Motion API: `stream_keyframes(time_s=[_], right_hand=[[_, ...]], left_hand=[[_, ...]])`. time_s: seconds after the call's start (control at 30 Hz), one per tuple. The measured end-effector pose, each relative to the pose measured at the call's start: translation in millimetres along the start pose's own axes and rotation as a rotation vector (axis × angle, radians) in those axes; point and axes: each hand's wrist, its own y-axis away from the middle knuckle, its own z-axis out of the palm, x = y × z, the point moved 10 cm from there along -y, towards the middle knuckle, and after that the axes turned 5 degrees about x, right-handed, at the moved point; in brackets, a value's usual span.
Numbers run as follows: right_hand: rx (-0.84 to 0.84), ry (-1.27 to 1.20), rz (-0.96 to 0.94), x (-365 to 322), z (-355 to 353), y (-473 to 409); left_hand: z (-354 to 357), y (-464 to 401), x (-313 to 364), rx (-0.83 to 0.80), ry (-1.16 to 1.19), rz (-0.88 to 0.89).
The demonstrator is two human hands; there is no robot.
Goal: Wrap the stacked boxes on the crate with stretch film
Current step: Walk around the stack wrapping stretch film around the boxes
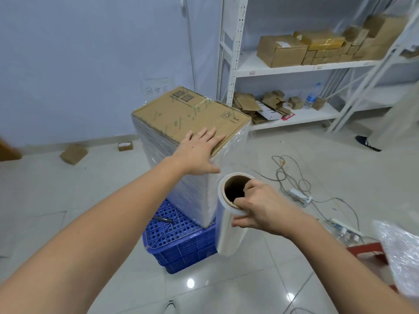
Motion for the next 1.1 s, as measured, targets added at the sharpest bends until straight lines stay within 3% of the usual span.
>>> stream_keyframes(time_s=[0.13,0.33,0.7,1.1], right_hand=[[-0.004,0.030,0.093,-5.4,9.4,-10.6],[0.093,0.026,0.232,-9.5,6.0,-21.0],[0.107,-0.033,0.347,-21.5,9.0,-39.7],[0.104,-0.058,0.345,-31.9,3.8,-44.2]], left_hand=[[0.3,-7.4,-11.9,-0.146,-0.094,0.177],[5.5,-6.2,-22.8,0.037,-0.076,0.390],[6.8,3.7,-28.9,0.052,-0.105,0.431],[-3.2,-2.7,-47.9,-0.031,-0.133,0.500]])
